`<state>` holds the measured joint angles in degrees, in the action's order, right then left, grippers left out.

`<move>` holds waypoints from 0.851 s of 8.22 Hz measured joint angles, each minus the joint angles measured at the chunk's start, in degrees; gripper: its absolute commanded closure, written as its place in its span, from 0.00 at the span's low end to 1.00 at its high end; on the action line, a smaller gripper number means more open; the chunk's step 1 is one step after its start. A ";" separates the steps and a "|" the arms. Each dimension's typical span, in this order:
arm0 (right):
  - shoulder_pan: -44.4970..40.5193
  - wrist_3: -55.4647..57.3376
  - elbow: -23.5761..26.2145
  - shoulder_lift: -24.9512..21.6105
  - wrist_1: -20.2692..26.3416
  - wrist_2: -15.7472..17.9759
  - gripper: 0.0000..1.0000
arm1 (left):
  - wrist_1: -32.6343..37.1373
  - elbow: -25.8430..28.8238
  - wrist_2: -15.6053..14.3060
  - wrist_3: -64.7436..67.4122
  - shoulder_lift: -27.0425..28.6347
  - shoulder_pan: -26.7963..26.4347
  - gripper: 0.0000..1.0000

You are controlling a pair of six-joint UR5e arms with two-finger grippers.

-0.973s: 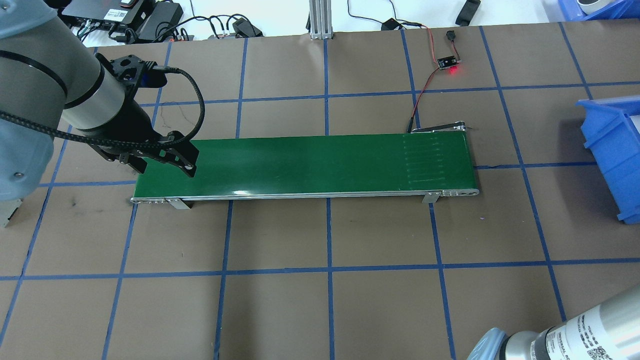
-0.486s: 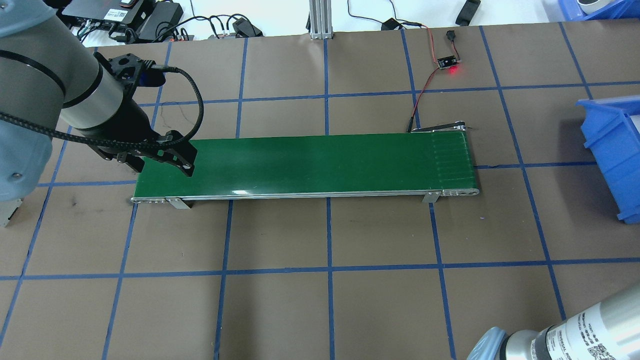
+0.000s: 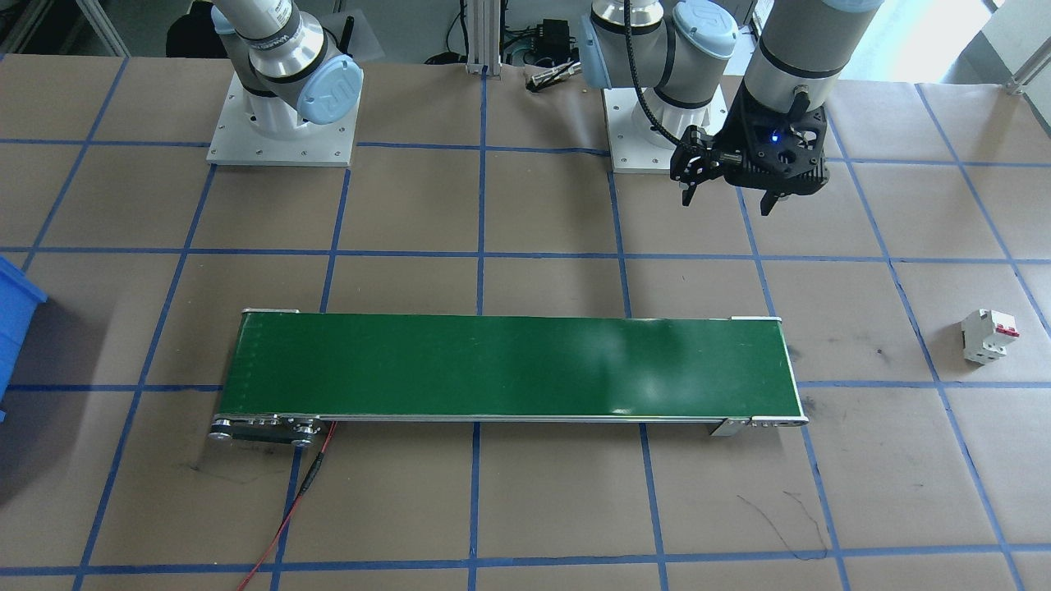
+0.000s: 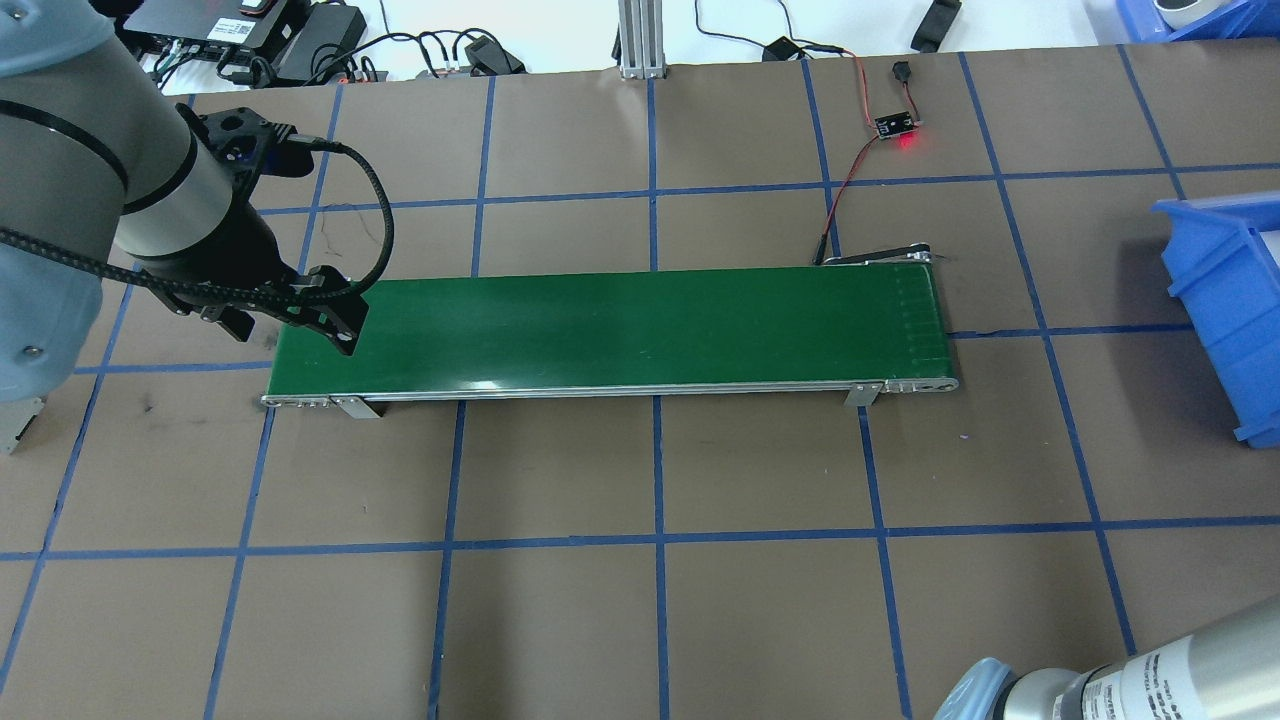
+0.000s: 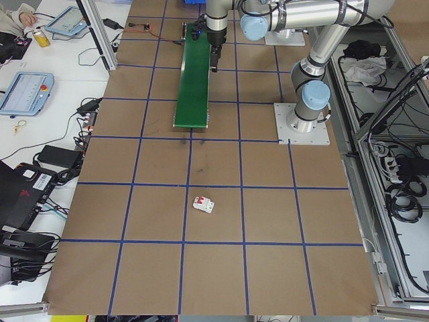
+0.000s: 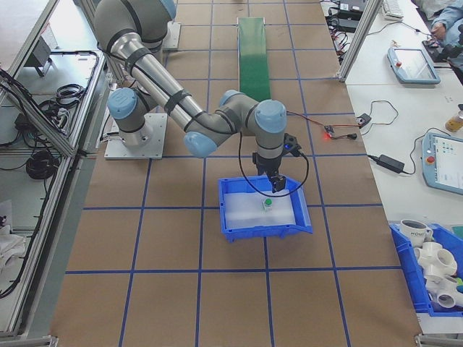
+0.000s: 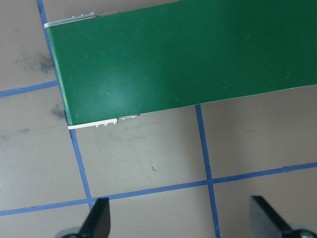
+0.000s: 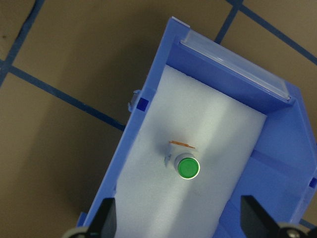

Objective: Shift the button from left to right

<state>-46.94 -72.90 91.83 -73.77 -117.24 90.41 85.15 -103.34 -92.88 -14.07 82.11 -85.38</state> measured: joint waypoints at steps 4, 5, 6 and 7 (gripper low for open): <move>-8.71 13.96 -0.73 -10.24 11.18 -0.26 0.09 | -0.21 -0.33 0.11 0.10 0.78 0.59 0.00; -12.41 19.79 -0.75 -12.01 13.33 0.03 0.00 | -0.99 -0.41 0.18 0.11 0.72 0.65 0.00; -16.34 26.31 -0.81 -13.47 16.62 0.28 0.00 | -3.09 -0.55 0.17 0.05 0.89 0.86 0.00; -20.31 33.92 -0.82 -14.72 19.13 0.45 0.00 | -4.40 -1.02 0.27 0.08 1.31 1.04 0.00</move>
<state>-67.25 -38.98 91.00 -88.50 -98.11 90.86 80.75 -104.37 -92.61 -13.99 83.43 -84.34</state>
